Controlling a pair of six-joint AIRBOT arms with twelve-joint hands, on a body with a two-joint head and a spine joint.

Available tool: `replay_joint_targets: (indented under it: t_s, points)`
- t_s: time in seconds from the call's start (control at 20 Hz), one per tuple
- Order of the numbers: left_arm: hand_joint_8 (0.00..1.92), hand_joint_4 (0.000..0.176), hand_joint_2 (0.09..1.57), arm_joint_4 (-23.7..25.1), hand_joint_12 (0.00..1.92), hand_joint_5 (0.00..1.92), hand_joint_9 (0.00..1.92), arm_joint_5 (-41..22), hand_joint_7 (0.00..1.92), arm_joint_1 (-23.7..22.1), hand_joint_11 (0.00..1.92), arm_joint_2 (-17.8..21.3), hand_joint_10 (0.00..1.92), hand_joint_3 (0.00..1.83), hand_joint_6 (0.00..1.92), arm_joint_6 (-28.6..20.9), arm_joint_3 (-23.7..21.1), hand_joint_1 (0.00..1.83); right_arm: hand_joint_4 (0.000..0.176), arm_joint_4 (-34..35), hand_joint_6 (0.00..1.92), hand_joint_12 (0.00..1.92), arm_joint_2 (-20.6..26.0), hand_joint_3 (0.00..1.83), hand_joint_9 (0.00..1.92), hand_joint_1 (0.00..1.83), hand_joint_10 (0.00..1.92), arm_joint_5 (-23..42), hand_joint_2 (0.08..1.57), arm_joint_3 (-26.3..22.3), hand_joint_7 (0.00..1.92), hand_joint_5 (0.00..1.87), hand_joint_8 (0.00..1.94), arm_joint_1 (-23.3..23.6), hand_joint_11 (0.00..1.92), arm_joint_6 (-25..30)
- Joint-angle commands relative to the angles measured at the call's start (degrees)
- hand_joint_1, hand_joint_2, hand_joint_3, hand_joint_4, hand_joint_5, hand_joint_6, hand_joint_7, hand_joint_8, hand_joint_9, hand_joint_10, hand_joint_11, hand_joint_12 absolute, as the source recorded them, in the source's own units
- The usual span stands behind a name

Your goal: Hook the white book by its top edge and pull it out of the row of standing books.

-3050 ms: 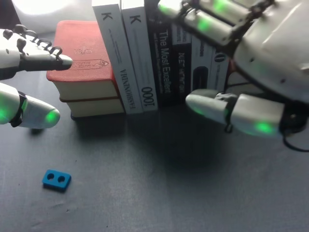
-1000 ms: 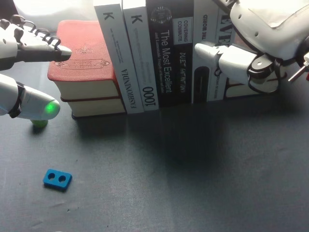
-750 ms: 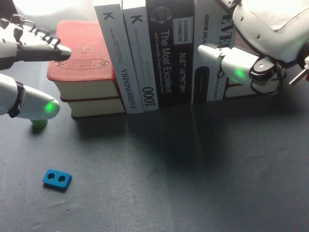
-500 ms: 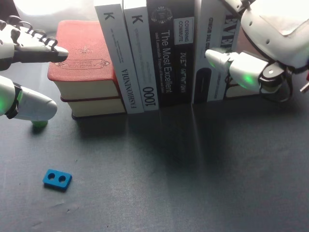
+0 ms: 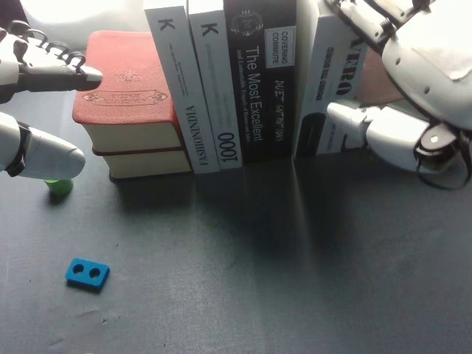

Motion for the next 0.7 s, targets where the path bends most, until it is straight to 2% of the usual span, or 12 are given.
replay_joint_targets:
  t_s: [0.0, 0.15, 0.3, 0.65]
  points:
    - [0.00, 0.000, 1.18, 0.5, 0.00, 0.00, 0.00, 5.1, 0.00, -0.9, 0.00, 0.4, 0.00, 0.01, 0.00, 0.1, 0.1, 0.00, 0.000, -2.3, 0.00, 0.00, 0.4, 0.00, 0.00, 0.00, 0.00, 2.9, 1.29, -0.8, 0.00, 0.04, 0.00, 0.3, 0.00, -0.8]
    - [0.00, 0.000, 1.18, 0.5, 0.00, 0.00, 0.00, 4.9, 0.00, -1.1, 0.00, 0.5, 0.00, 0.01, 0.00, 0.1, 0.1, 0.00, 0.000, 0.7, 0.00, 0.00, 2.0, 0.00, 0.00, 0.00, 0.00, 3.1, 1.30, -4.2, 0.00, 0.04, 0.00, 0.5, 0.00, -3.6]
    - [0.00, 0.000, 1.18, 0.5, 0.00, 0.00, 0.00, 4.8, 0.00, -1.1, 0.00, 0.6, 0.00, 0.01, 0.00, 0.2, 0.1, 0.00, 0.000, 1.1, 0.01, 0.00, 3.8, 0.00, 0.00, 0.00, 0.00, 3.9, 1.30, -6.3, 0.02, 0.06, 0.01, 0.5, 0.00, -3.7]
    - [0.00, 0.000, 1.18, 0.5, 0.00, 0.00, 0.00, 4.7, 0.00, -1.1, 0.00, 0.7, 0.00, 0.00, 0.00, 0.2, 0.1, 0.00, 0.000, 5.5, 0.01, 0.00, 5.3, 0.00, 0.00, 0.00, 0.00, 3.9, 1.31, -8.8, 0.04, 0.08, 0.01, 0.6, 0.00, -6.6]
